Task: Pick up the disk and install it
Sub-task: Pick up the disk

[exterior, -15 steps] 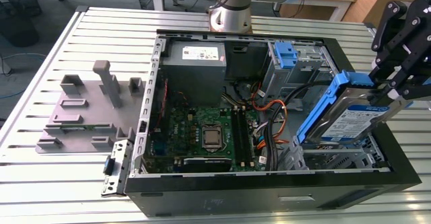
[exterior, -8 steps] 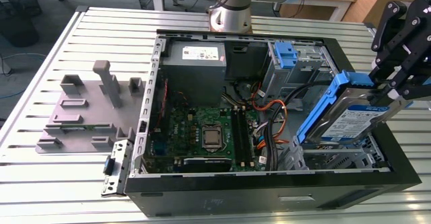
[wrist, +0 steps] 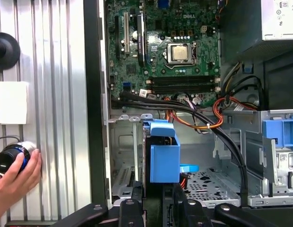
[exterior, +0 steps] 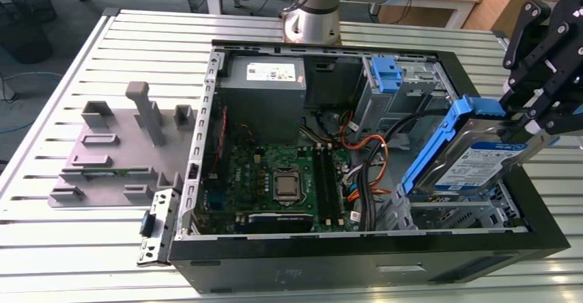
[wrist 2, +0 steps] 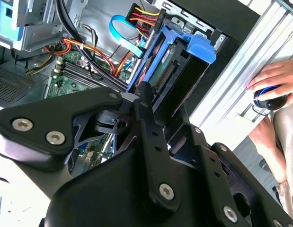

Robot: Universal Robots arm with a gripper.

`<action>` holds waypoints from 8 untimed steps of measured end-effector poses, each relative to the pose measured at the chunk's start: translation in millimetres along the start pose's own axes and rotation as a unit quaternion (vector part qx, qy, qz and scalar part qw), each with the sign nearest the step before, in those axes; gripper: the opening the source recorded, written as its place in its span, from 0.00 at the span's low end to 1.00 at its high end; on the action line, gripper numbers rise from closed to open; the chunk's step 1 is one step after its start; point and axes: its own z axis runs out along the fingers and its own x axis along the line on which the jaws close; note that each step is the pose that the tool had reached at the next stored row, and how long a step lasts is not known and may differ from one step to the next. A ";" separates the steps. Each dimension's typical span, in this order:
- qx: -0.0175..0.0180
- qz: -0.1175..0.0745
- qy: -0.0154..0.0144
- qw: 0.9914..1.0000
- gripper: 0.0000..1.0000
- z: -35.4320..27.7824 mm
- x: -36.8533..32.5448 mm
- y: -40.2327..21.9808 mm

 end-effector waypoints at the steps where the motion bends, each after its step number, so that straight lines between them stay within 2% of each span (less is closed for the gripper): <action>1: 0.002 0.000 0.000 1.000 0.35 0.0 0.0 0.2; 4: 0.003 0.000 0.000 1.000 0.35 0.3 0.0 0.4; 8: 0.008 0.000 -0.001 1.000 0.35 2.1 0.0 0.5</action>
